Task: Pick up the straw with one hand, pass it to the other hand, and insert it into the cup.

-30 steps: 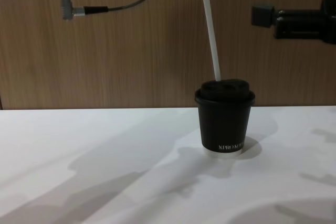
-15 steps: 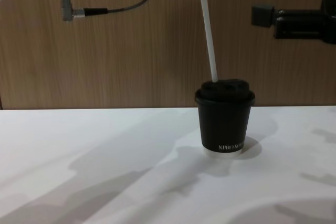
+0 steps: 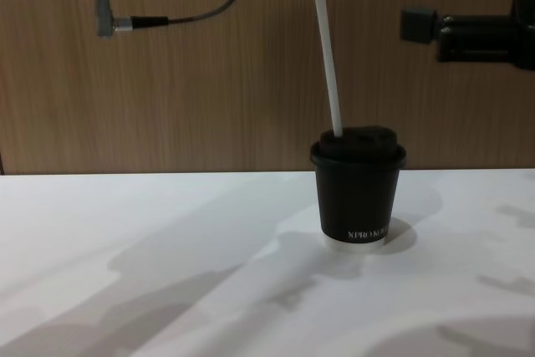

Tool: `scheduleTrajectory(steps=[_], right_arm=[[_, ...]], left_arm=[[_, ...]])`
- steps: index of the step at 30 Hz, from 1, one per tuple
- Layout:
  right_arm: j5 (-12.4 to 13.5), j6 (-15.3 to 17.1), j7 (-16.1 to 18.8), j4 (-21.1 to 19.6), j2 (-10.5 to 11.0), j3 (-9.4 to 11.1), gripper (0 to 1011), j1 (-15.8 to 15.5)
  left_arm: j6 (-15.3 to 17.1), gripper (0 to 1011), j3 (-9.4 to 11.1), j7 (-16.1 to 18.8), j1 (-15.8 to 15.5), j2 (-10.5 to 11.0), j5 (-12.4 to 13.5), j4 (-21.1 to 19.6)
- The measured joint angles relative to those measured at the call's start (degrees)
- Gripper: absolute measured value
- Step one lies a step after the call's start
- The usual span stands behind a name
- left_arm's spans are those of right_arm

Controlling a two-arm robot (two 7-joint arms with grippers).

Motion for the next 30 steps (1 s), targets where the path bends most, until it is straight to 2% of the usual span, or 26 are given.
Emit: scheduleTrajectory(steps=[14,30], right_arm=[[0.0,0.0,0.0,0.0,0.0,0.0,1001,0.0],[0.0,0.0,0.0,0.0,0.0,0.0,1001,0.0]], left_arm=[[0.11,7,0.51,-1.03,-0.69,-0.38,0.0,2.22],[-1.3,8,1.38,-2.3,-0.89,-2.22,0.37,6.77]])
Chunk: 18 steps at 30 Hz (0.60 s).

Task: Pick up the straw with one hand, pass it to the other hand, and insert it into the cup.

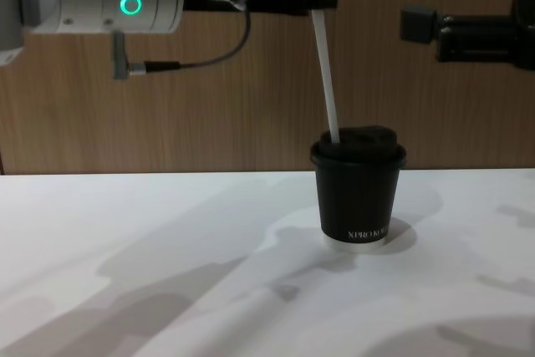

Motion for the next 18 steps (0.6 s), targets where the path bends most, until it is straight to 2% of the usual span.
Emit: scheduleTrajectory(steps=[14,18], right_arm=[[0.0,0.0,0.0,0.0,0.0,0.0,1001,0.0],[0.0,0.0,0.0,0.0,0.0,0.0,1001,0.0]], left_arm=[[-0.64,7,-0.15,0.53,1.42,-1.58,0.06,2.9],[-0.78,95,-0.28,0.75,1.78,-1.9,0.06,3.42]])
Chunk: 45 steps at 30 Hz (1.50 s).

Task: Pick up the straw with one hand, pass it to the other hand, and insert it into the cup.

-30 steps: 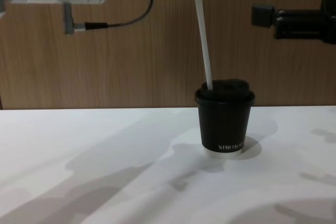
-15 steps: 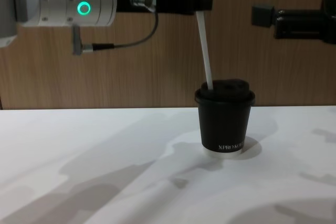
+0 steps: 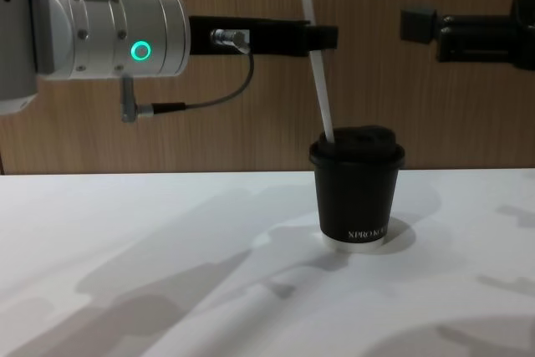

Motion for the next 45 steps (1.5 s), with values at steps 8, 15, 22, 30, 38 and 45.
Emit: scheduleTrajectory(steps=[8,15,22,30,38,45], right_arm=[[0.0,0.0,0.0,0.0,0.0,0.0,1001,0.0],[0.0,0.0,0.0,0.0,0.0,0.0,1001,0.0],[0.01,0.03,-0.05,-0.01,0.0,0.0,1001,0.01],[1.11,1.67,-1.74,-0.51,-0.86,0.24,1001,-0.12],[3.51,5.73,-5.6,-1.7,-3.05,0.96,1001,-0.66],[6.01,10.77,-10.34,-3.11,-5.63,1.64,1001,-1.17]], left_arm=[[-0.12,330,-0.1,0.19,0.35,-0.3,0.0,0.51],[-0.16,534,-0.16,0.31,0.52,-0.44,0.0,0.76],[-0.21,764,-0.22,0.35,0.62,-0.52,0.0,0.86],[-1.59,1001,-0.56,-0.25,1.31,-0.68,-0.05,1.0],[-5.22,1003,-1.33,-1.73,3.25,-0.94,-0.93,1.34],[-8.32,1003,-2.02,-2.7,5.08,-1.01,-1.33,1.41]])
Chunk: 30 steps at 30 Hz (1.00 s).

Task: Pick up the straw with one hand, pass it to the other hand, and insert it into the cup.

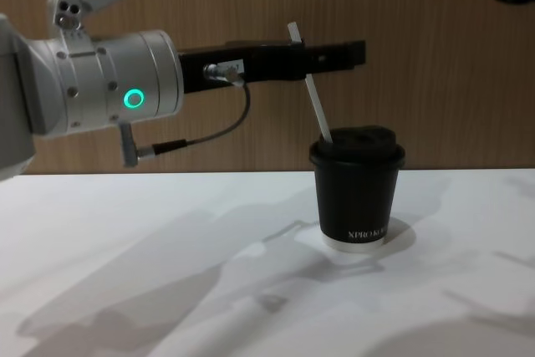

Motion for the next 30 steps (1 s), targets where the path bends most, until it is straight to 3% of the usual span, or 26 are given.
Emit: scheduleTrajectory(steps=[14,20,30], right_arm=[[5.34,11.97,-11.38,-2.98,-6.0,0.88,1001,-0.96],[6.92,15.25,-14.42,-3.68,-7.67,0.87,1001,-1.21],[8.4,18.07,-16.5,-4.36,-8.36,0.43,1001,-1.52]], left_arm=[[-4.13,1003,-1.19,-0.89,2.76,-0.08,-0.05,-0.01],[-4.72,1003,-1.75,-0.41,3.59,-0.17,0.27,-0.01],[-5.51,1003,-2.68,0.59,4.61,-0.71,0.78,0.32]])
